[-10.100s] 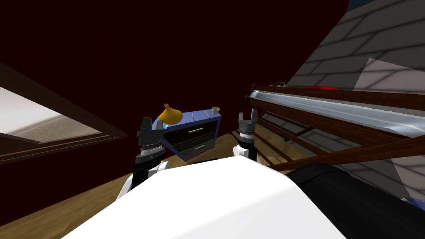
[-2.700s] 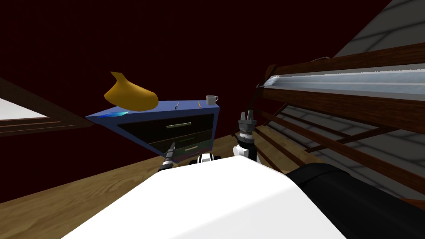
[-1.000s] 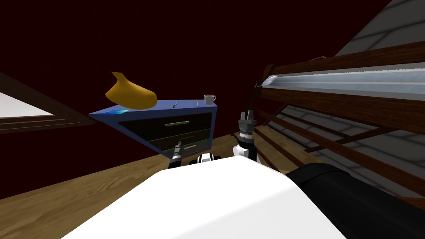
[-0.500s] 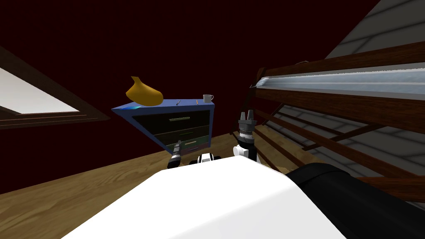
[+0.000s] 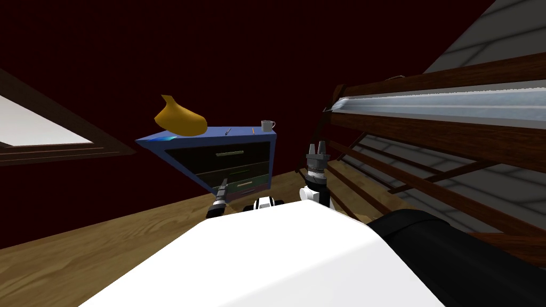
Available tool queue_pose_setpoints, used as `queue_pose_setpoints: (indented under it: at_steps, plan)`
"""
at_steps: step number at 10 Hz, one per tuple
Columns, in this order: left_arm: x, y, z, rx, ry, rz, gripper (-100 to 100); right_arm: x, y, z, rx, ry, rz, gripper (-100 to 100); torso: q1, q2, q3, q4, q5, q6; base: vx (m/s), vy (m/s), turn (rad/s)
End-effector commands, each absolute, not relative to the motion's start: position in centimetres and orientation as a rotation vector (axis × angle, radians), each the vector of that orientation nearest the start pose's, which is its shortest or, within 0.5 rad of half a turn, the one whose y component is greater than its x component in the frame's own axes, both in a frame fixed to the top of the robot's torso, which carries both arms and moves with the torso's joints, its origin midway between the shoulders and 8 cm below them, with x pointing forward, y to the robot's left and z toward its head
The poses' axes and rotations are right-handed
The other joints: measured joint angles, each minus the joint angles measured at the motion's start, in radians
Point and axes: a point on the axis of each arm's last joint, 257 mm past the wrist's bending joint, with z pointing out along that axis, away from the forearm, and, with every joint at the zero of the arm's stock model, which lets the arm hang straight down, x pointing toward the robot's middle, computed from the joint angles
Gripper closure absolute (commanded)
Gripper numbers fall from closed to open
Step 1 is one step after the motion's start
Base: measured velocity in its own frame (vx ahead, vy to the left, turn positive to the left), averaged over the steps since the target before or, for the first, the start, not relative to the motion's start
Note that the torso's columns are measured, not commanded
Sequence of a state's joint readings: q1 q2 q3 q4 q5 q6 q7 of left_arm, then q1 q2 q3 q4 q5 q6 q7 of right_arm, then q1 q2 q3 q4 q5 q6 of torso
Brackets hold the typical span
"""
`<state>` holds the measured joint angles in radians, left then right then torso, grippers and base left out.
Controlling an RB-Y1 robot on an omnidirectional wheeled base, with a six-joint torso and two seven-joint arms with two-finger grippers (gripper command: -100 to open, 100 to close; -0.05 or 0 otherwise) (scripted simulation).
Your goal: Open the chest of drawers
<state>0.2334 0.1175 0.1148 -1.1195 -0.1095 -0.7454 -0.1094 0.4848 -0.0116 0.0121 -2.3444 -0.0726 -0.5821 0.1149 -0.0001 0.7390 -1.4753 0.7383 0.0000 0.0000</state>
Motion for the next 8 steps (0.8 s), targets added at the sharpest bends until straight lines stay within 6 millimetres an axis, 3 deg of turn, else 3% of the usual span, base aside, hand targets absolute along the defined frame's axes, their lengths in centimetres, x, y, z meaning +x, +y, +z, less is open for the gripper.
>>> queue_pose_setpoints:
  at_steps: [1, 2, 4, 8]
  plan:
    - [39.6, 34.9, -35.8, -0.931, 1.273, -0.886, -100, 31.4, -27.6, 7.1, 0.531, 0.488, 1.29, 0, 0.0, -0.001, -0.001, 0.0, 0.0, 0.0, 0.109, 0.006, -0.02]
    - [39.4, 35.0, -36.0, -0.932, 1.274, -0.884, -100, 31.4, -27.6, 7.1, 0.531, 0.488, 1.29, 0, 0.0, -0.005, -0.003, -0.001, 0.0, 0.0, 0.178, 0.038, -0.014]
    - [39.3, 33.2, -36.2, -0.967, 1.238, -0.914, -100, 31.4, -27.6, 7.1, 0.531, 0.489, 1.29, 0, 0.002, -0.005, -0.003, -0.002, 0.001, 0.0, 0.139, 0.042, -0.011]
    - [39.4, 29.6, -36.7, -1.051, 1.176, -0.971, -100, 31.4, -27.6, 7.1, 0.531, 0.488, 1.29, 0, -0.001, 0.003, 0.002, 0.001, 0.0, 0.0, 0.018, 0.002, 0.0]
